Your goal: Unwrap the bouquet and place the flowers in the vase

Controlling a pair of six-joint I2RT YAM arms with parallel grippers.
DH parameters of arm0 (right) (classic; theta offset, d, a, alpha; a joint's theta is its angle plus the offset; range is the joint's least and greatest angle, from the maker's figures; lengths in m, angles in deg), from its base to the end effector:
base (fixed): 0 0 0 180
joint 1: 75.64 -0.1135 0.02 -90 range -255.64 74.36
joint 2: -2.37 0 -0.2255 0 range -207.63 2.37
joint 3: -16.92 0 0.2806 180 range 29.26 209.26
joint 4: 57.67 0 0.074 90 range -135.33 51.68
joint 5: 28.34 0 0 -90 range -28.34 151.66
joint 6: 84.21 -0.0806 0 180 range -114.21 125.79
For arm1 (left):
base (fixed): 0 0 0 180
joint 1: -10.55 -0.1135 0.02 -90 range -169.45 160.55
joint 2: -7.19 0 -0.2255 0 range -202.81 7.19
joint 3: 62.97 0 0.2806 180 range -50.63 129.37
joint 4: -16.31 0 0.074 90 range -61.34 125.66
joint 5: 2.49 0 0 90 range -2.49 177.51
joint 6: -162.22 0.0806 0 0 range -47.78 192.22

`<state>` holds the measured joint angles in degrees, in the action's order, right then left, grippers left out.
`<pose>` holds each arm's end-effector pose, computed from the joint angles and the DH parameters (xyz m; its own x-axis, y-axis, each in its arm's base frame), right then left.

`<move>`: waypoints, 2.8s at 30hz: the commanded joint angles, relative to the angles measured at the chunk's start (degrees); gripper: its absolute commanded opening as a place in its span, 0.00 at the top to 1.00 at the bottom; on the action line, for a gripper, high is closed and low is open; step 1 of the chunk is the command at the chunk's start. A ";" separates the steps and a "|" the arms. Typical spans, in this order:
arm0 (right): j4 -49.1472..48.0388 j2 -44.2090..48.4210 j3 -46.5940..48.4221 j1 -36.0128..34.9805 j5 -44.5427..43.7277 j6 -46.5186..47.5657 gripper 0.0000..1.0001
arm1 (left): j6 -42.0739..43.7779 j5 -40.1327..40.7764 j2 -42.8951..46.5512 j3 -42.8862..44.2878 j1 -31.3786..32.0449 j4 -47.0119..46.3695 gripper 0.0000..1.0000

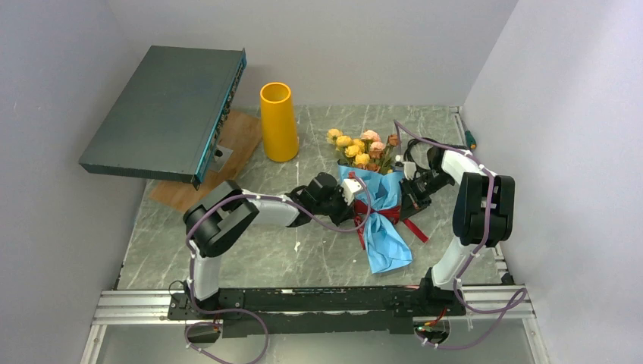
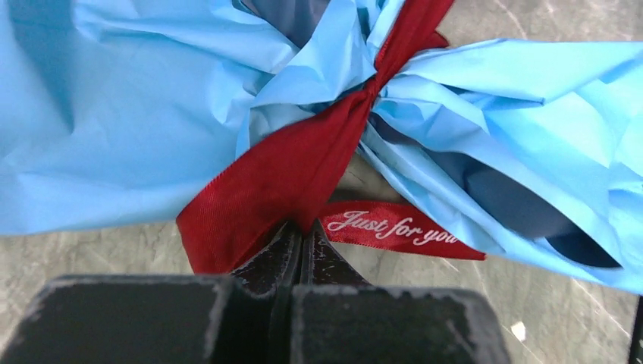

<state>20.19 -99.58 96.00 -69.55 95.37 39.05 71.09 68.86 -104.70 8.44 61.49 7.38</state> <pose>0.3020 0.0128 0.0865 -0.9217 -0.3605 -0.1434 -0.3761 0.7397 0.5581 0.2608 -0.3623 0.0619 -0.3475 0.3986 -0.8487 0.9008 0.3934 -0.1841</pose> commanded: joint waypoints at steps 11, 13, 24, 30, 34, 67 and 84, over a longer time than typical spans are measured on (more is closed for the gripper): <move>-4.50 3.32 -0.91 4.47 -10.97 2.49 1.00 | 4.87 1.41 9.76 -7.03 -6.22 10.80 1.00; -4.65 3.27 -0.91 4.90 -11.49 2.74 1.00 | 4.99 1.86 10.77 -7.65 -6.81 11.64 1.00; -3.43 3.18 -1.11 5.69 -8.81 2.23 1.00 | 5.84 2.95 19.30 -12.47 -14.16 19.20 1.00; -4.26 3.17 -1.41 5.77 -9.41 2.08 1.00 | 5.65 1.70 22.43 -13.36 -18.06 23.30 1.00; -3.64 2.83 -0.48 5.70 -8.42 1.67 1.00 | 7.45 1.22 22.97 -12.54 -18.15 24.64 1.00; -1.07 2.24 4.43 4.73 -6.82 0.72 1.00 | 35.00 -2.29 2.76 6.16 -9.06 28.68 1.00; 1.95 -1.01 10.03 11.94 -13.49 6.87 1.00 | 38.76 -0.68 11.42 -1.76 -16.04 33.75 1.00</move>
<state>20.83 -100.67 103.59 -59.06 85.67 43.33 107.26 65.97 -96.53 7.87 47.82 35.42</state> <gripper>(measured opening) 0.007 0.010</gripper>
